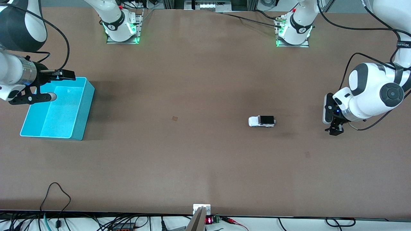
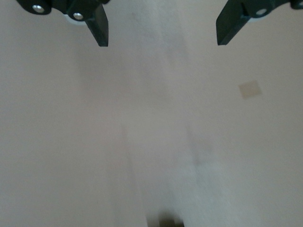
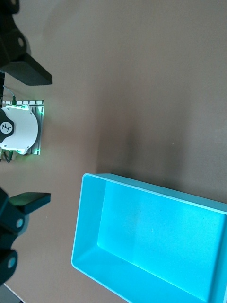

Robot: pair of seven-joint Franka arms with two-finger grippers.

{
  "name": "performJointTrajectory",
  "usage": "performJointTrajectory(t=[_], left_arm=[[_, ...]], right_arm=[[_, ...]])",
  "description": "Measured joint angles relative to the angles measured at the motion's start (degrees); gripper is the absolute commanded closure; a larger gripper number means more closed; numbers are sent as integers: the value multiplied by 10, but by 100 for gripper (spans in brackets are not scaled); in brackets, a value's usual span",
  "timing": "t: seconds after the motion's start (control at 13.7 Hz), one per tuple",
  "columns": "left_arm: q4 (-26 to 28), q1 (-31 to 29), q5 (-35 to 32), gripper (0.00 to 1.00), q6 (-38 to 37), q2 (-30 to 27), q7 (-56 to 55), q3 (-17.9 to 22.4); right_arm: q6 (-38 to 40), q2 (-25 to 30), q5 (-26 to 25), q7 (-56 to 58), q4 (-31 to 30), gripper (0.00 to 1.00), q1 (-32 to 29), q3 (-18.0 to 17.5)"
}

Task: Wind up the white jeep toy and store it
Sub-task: 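Lift the left gripper off the jeep, letting it roll away, then retract the left gripper while the right gripper moves toward the jeep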

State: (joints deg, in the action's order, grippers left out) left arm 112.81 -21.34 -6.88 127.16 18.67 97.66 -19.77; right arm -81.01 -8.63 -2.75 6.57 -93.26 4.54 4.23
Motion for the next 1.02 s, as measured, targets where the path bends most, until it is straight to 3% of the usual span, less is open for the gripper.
performJointTrajectory(t=[0.58,1.02], left_arm=[[0,63,19,0,0,-8,-98,0],[-4,111,19,0,0,-10,-293,-1]], right_arm=[[0,0,0,0,0,0,0,0],[0,0,0,0,0,0,0,0]])
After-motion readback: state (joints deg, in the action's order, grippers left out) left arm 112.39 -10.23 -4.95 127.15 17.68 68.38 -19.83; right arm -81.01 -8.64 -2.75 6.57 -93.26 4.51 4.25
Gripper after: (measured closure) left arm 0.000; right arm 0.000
